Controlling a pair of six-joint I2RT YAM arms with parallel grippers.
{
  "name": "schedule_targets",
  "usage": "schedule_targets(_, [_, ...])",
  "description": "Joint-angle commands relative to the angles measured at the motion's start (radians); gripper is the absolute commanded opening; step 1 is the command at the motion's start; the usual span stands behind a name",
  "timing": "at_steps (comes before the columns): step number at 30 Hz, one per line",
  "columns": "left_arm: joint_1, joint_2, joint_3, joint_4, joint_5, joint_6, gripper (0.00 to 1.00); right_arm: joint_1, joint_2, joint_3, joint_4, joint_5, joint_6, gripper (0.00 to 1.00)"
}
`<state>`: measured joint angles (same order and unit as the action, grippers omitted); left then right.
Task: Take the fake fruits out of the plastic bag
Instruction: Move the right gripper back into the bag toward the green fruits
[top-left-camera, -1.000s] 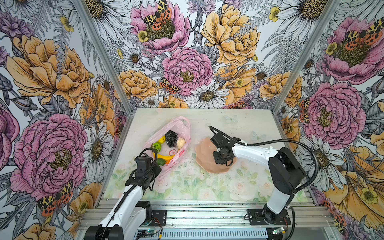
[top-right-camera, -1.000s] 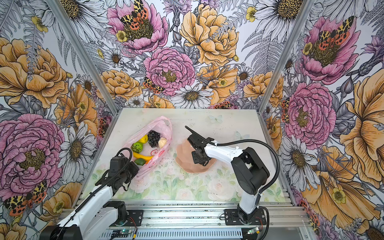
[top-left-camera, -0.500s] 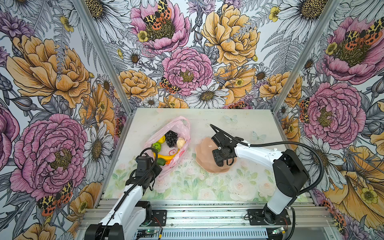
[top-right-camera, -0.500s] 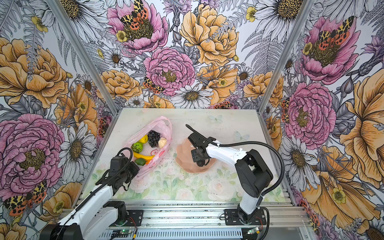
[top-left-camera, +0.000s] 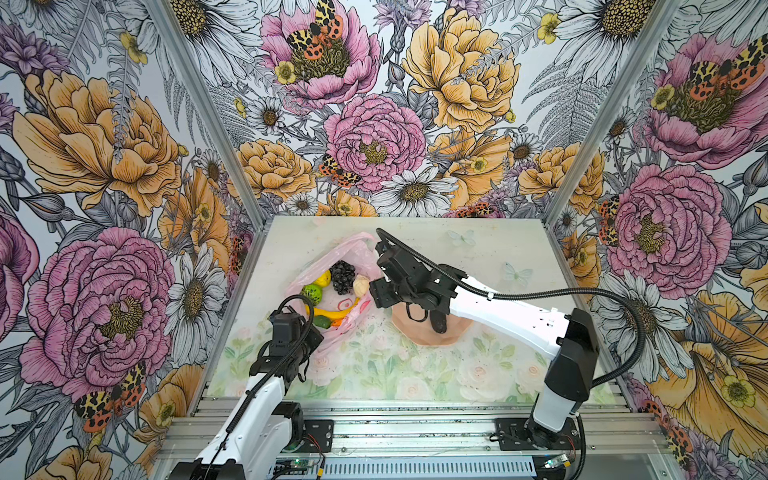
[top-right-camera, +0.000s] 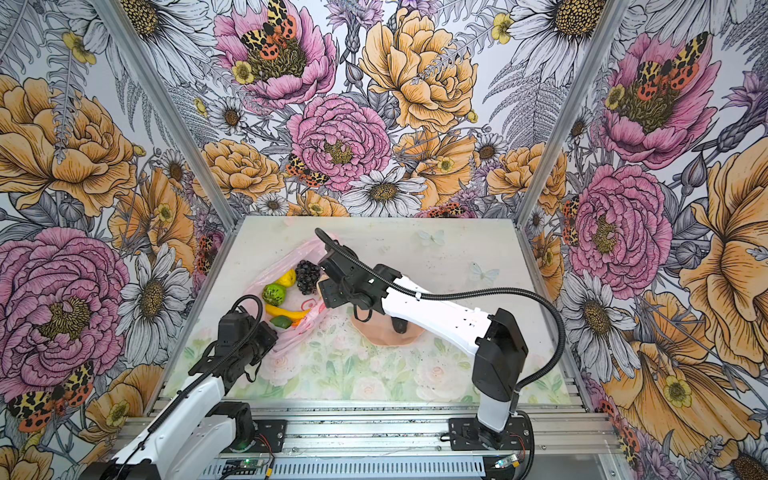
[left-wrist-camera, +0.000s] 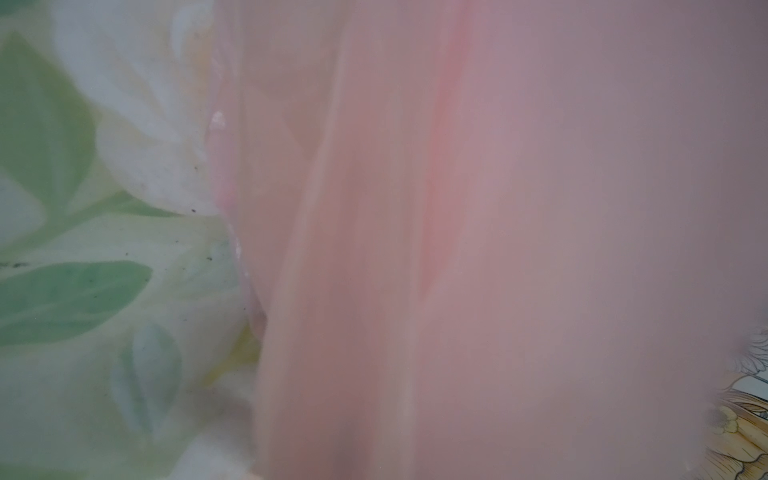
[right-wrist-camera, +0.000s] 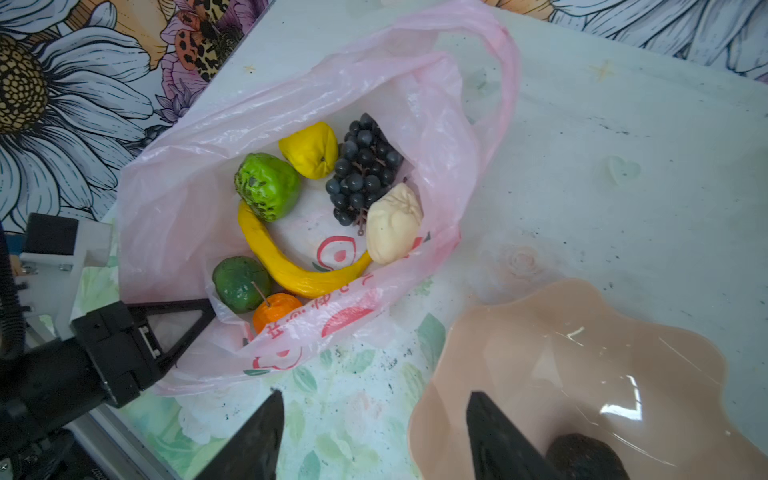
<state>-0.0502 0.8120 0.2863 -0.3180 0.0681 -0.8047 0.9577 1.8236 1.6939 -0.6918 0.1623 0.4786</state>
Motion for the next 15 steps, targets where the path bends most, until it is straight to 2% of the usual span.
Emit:
schedule_targets(1, [-0.013,-0.01,-0.015,-0.003,0.001,-0.006,0.0,0.007,0.129,0.086,0.036,-0.043,0.002,0.69])
schedule_targets(8, [-0.054,0.004,-0.014,-0.002,0.002,-0.017,0.0,0.016,0.322,0.284,0.04,-0.073,0.001,0.66])
schedule_targets(11, [-0.065,-0.006,-0.025,-0.005,-0.001,-0.024,0.0,0.013,0.401,0.351,0.037,-0.052,-0.006,0.66])
schedule_targets(15, [-0.066,-0.037,-0.039,-0.02,-0.008,-0.037,0.0,0.008,0.452,0.406,0.037,-0.062,-0.008,0.64])
